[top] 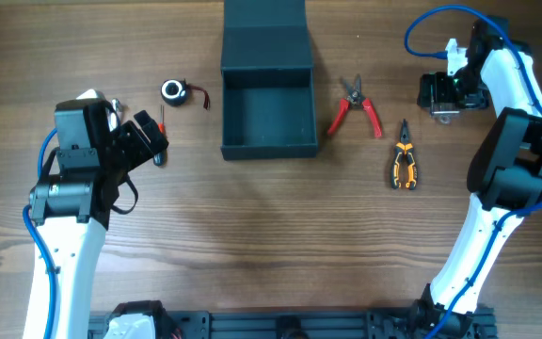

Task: Pack container
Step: 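Move the right gripper to the clear case of colored screwdrivers and grasp it, then carry the screwdriver case into the green box and release it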

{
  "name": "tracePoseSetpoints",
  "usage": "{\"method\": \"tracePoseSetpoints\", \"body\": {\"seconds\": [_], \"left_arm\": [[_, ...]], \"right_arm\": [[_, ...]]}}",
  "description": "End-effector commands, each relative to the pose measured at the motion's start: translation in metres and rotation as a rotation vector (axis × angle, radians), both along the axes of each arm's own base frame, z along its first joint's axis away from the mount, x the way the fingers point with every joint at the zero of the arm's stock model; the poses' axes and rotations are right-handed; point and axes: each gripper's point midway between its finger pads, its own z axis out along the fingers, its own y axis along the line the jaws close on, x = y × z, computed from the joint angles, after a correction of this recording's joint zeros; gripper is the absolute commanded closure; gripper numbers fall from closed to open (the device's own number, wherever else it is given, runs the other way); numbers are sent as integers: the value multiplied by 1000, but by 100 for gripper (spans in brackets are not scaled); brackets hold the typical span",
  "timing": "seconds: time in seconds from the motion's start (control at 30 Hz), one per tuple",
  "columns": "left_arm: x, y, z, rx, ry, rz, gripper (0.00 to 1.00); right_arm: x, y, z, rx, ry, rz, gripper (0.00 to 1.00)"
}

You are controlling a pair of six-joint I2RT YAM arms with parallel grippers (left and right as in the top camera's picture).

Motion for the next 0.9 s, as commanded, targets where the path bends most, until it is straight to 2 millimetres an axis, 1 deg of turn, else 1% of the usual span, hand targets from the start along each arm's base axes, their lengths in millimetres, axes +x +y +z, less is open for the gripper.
{"method": "tracePoseSetpoints", "body": {"seconds": [0.0,0.1,0.13,0.23,0.3,0.47,0.5,0.57,0.6,0.67,0.77,0.87], "left_arm": [[3,1,8,23,-18,-13,0],[3,1,8,23,-18,-13,0],[3,1,8,23,-18,-13,0],[3,1,7,23,-16,-13,0],[3,1,7,23,-15,-13,0],[3,1,7,23,-15,-13,0],[3,1,7,23,-15,-13,0],[3,1,7,23,-15,-13,0],[3,1,7,23,-15,-13,0],[3,1,7,23,-15,-13,0],[3,1,7,23,-15,-13,0],[3,1,7,23,-15,-13,0]], "right_arm": [[4,-1,-13,11,4,7,1],[1,0,-20,18,24,1,3],[0,0,-22,19,28,2,8],[-1,1,-24,20,33,0,19],[-1,1,-24,22,35,-16,21],[-5,2,-24,29,51,-30,38],[-6,3,-24,31,58,-32,40],[-8,3,-24,33,67,-36,40],[-9,3,-25,33,72,-56,37],[-12,3,-25,45,84,-119,42],[-13,9,-23,75,90,-134,46],[-11,13,-13,104,79,-155,51]]}}
